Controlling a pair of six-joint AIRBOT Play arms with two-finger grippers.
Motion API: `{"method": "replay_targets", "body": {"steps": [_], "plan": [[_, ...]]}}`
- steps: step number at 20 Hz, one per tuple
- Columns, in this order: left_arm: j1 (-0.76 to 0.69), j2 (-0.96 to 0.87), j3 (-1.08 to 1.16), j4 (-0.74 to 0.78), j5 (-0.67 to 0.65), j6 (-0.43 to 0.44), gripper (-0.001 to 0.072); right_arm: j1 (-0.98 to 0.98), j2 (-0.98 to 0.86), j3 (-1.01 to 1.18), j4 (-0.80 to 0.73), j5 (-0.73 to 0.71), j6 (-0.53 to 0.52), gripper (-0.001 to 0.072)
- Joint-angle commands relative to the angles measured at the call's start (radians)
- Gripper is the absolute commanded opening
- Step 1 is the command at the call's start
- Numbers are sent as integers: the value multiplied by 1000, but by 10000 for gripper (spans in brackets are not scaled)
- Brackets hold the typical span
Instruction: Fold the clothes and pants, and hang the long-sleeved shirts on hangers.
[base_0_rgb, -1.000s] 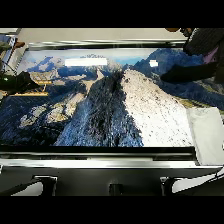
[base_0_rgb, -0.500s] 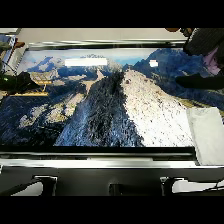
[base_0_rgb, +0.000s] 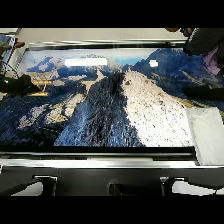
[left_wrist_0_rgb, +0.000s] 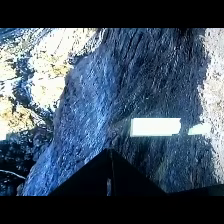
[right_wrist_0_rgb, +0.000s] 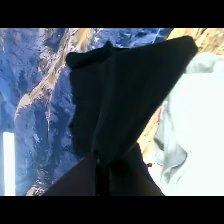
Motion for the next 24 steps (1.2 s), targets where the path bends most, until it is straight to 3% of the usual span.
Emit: {"method": "replay_targets", "body": {"steps": [1,10,15,20,24], "plan": [[1,1,0,0,-34,0,20,0,43,0,-31,-42,1,26],[1,1,0,0,-35,1,20,0,121,0,-100,-252,-86,27],[1,1,0,0,-35,4,20,1,123,-32,-121,-393,-229,27],[1,1,0,0,-35,4,19,1,125,-259,-225,-486,-338,27],[1,1,0,0,-35,4,20,0,165,-479,-360,-480,-351,27]]}}
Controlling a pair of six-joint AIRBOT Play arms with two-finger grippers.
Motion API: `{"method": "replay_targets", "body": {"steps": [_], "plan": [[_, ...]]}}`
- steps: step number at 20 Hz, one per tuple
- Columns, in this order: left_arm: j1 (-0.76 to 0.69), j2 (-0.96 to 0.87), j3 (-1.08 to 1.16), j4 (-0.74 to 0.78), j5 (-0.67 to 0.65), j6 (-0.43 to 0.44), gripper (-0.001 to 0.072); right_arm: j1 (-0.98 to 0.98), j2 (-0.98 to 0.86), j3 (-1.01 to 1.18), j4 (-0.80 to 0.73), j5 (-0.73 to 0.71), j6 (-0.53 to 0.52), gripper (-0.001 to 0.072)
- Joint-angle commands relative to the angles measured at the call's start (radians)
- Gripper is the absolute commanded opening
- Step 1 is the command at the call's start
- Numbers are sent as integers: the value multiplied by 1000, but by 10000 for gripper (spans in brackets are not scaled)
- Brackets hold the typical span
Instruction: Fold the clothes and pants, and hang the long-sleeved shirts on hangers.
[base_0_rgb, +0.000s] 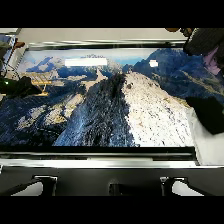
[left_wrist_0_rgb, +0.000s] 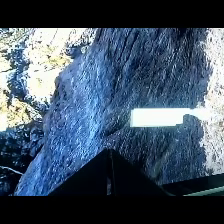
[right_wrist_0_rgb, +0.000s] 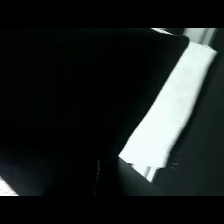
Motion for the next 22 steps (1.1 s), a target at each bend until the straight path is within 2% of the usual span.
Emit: {"method": "replay_targets", "body": {"steps": [1,6,22], "plan": [[1,1,0,0,1,0,20,0,27,-178,-117,-10,-34,28],[1,1,0,0,1,0,20,0,27,-286,-161,32,-48,28],[1,0,0,0,2,9,20,0,28,-402,-290,19,-135,28]]}}
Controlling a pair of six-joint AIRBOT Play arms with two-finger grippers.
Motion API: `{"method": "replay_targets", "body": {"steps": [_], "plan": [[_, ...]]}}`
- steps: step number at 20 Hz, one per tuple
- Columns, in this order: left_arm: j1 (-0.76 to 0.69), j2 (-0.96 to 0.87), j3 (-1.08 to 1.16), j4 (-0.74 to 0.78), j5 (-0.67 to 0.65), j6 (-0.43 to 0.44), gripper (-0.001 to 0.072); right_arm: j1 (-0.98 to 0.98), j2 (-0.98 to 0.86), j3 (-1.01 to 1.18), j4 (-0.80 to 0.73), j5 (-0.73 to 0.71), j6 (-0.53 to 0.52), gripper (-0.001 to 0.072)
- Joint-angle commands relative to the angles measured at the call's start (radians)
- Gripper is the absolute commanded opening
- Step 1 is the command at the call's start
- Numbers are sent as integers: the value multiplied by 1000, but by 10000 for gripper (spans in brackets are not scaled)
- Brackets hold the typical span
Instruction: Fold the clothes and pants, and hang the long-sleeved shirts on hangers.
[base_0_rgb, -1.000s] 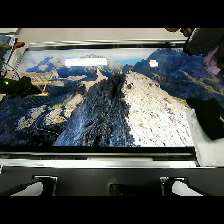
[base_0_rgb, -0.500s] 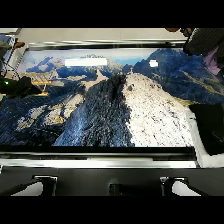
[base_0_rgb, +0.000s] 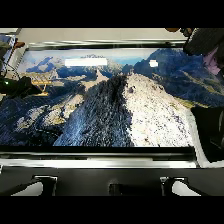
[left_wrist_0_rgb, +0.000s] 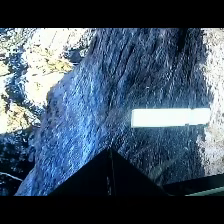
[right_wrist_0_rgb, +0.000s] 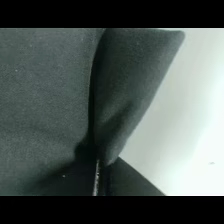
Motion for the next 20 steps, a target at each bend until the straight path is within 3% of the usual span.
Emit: {"method": "replay_targets", "body": {"steps": [1,8,9,11,14,16,18,20], "plan": [[1,0,0,0,0,7,20,0,1,-13,-31,-12,-35,28],[1,0,0,0,11,16,20,0,1,-13,-32,-29,-80,37],[1,0,0,0,11,16,20,0,1,-13,-39,-34,-92,109],[1,0,0,1,11,17,20,0,1,-13,-91,-58,-100,489],[1,-2,0,1,13,20,20,1,9,7,-100,-47,-144,469],[-7,-2,0,2,32,22,20,1,25,77,30,22,-177,465],[-42,-2,0,14,59,51,19,3,42,198,340,176,-275,346],[-105,-2,0,87,82,53,18,26,44,319,717,340,-396,310]]}}
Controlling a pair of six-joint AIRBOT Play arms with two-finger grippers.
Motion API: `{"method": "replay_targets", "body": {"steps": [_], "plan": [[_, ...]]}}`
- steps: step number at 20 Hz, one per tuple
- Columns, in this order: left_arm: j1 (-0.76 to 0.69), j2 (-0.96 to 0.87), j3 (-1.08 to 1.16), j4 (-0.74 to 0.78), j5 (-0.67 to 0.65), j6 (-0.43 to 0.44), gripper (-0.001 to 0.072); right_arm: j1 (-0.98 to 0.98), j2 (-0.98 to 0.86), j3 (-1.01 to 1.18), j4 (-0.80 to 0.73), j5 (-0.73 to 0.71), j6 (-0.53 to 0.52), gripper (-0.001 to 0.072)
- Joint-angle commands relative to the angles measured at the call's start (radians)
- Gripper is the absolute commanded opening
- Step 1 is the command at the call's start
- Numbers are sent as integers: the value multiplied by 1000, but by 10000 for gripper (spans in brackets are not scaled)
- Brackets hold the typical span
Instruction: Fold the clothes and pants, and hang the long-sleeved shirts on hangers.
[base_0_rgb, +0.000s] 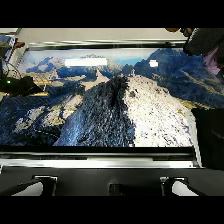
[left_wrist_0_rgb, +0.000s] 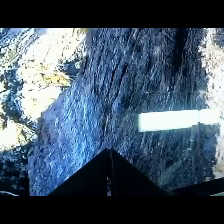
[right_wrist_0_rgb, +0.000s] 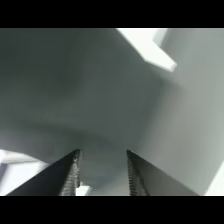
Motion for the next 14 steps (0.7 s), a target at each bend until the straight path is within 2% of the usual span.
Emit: {"method": "replay_targets", "body": {"steps": [1,3,5,6,7,10,12,14], "plan": [[-96,0,0,121,43,14,19,68,11,188,572,275,-209,310],[-177,0,0,236,43,10,19,217,11,261,630,298,-294,308],[-248,0,0,331,50,-10,19,407,11,283,620,267,-341,243],[-274,0,0,367,59,-24,19,491,11,283,603,256,-341,165],[-288,0,0,386,65,-32,19,575,11,283,578,250,-343,27],[-293,0,0,406,53,-34,20,737,11,283,463,265,-342,29],[-289,0,0,408,18,-31,21,777,11,283,386,264,-343,29],[-291,-1,0,407,19,-31,21,778,11,283,377,239,-341,30]]}}
